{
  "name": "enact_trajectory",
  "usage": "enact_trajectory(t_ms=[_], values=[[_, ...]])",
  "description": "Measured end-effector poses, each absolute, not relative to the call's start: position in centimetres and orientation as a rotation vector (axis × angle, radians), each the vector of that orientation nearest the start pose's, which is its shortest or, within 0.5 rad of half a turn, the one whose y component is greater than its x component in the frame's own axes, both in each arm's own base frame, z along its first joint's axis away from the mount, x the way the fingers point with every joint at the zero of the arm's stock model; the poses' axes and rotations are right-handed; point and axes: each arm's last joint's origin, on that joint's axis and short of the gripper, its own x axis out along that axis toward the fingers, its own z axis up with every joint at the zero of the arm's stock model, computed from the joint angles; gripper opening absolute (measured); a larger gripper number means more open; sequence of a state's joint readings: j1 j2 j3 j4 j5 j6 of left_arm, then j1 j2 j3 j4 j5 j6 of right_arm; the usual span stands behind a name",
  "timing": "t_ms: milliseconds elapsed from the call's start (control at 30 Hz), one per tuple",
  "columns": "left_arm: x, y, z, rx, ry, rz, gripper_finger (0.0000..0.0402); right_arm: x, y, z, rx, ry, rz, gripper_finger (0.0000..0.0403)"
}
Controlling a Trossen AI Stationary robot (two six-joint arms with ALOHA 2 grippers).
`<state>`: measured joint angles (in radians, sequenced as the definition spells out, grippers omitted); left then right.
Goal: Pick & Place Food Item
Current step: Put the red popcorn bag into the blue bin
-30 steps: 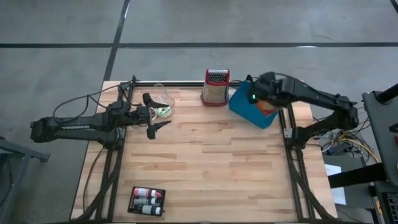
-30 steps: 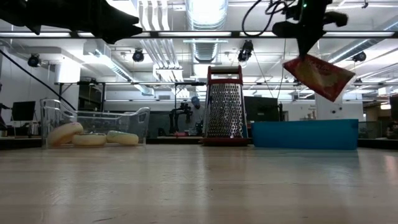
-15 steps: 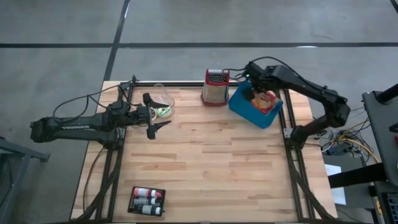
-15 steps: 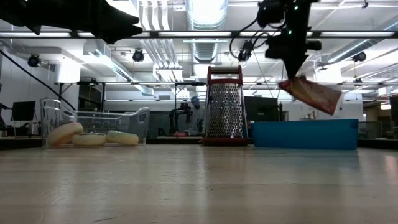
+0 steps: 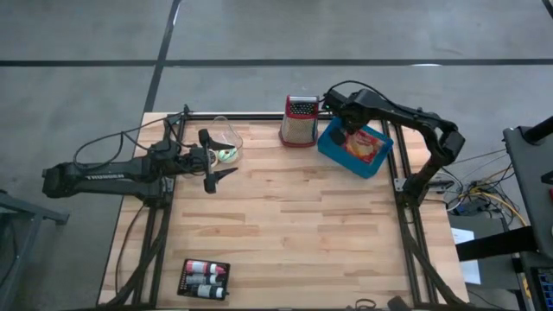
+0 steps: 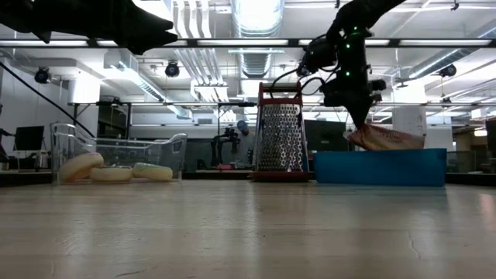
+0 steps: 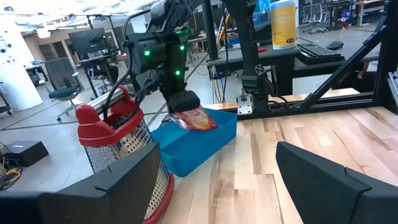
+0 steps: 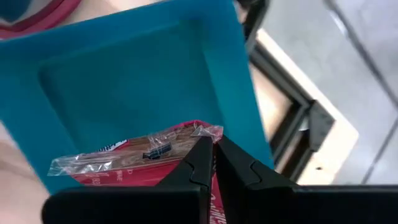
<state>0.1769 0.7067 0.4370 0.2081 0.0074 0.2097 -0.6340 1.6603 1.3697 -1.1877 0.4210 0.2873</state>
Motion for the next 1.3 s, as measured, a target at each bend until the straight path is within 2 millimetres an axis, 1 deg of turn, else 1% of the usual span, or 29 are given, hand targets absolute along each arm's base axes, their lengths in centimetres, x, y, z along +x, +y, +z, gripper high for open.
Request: enact_trajectory(t_ms=[100, 267, 500, 633, 867, 1067, 1233, 1300], values=[[16.5, 2.9, 26.2, 0.203, 0.079, 0.162, 0.0326, 23.8, -19.2, 25.7, 0.413, 1.405, -1.039, 0.0009], [16.5, 2.9, 26.2, 0.204, 0.079, 0.162, 0.0326, 24.1, -19.3, 25.5, 0.408, 1.381, -1.018, 0.0009], [16.5, 2.9, 26.2, 0.203, 0.079, 0.163, 0.0326, 23.9, -19.1, 24.3, 0.42, 1.278, -1.031, 0.0008], [16.5, 2.9, 26.2, 0.203, 0.079, 0.163, 0.0326, 23.1, -18.5, 24.2, 0.425, 1.179, -1.024, 0.0008], [16.5, 2.9, 26.2, 0.204, 0.079, 0.166, 0.0326, 21.1, -17.8, 23.6, 0.483, 0.981, -0.979, 0.0008], [16.5, 2.9, 26.2, 0.204, 0.079, 0.166, 0.0326, 19.8, -17.0, 23.2, 0.471, 0.816, -0.967, 0.0008], [16.5, 2.9, 26.2, 0.203, 0.079, 0.165, 0.0326, 18.9, -16.7, 22.5, 0.498, 0.835, -0.97, 0.0008], [16.5, 2.9, 26.2, 0.203, 0.079, 0.165, 0.0326, 18.7, -16.7, 22.2, 0.539, 0.847, -0.991, 0.0008]])
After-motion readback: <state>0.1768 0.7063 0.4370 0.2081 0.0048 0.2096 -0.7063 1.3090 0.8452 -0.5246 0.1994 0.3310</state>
